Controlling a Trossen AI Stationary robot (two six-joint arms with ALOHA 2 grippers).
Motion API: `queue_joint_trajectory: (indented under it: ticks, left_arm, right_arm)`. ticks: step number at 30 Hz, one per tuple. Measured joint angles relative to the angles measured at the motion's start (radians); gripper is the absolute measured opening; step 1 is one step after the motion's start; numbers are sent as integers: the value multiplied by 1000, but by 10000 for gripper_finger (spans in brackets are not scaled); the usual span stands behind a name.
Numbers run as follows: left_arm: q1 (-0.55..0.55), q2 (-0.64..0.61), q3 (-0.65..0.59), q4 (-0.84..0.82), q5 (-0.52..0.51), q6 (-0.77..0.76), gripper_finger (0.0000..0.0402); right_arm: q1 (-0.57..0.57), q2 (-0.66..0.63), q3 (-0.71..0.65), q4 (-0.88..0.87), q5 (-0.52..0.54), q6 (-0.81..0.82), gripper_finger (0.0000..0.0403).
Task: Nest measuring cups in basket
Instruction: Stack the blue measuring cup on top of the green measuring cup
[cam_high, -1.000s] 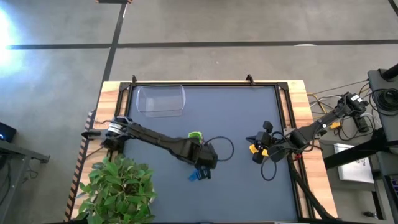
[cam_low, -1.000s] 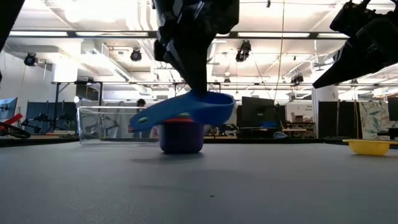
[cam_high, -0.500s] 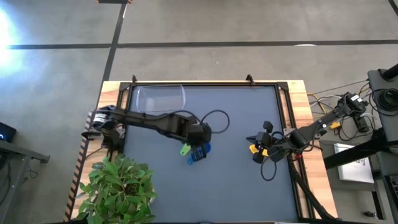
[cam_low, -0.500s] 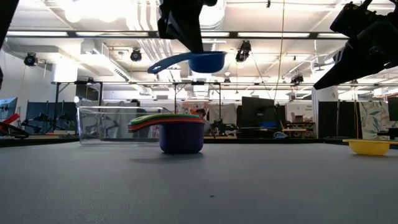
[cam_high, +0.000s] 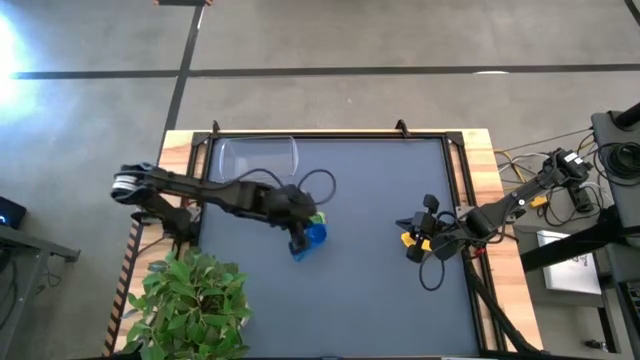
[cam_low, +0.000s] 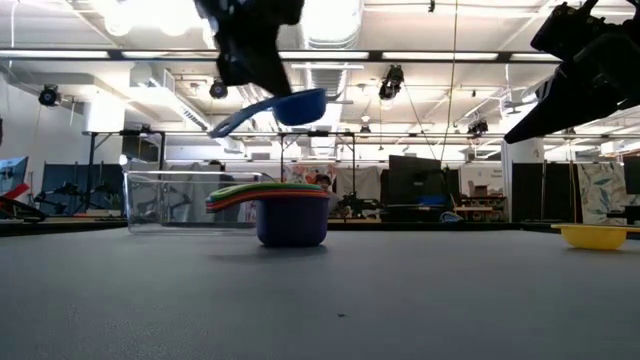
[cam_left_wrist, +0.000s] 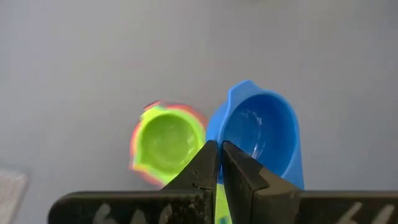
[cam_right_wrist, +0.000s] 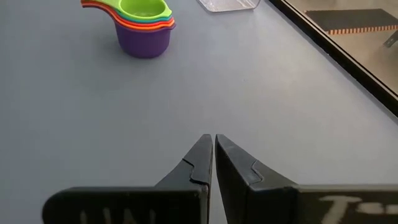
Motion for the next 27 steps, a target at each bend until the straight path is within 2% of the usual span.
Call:
queue_joint_trajectory:
  ticks: [6,16,23,27]
  left_arm:
    - [76,-81,-102,1,92,8,0]
    - [167,-66,-121,14,172,137,0]
    - [226,-66,-174,135,239,138,0]
    - [236,-58,-177,147,251,140,0]
  right_arm:
    - [-2,0,0,10,9,4,9]
    - [-2,0,0,14,9,9,9]
    - [-2,0,0,13,8,9,9]
    - [-2,0,0,13,8,8,9]
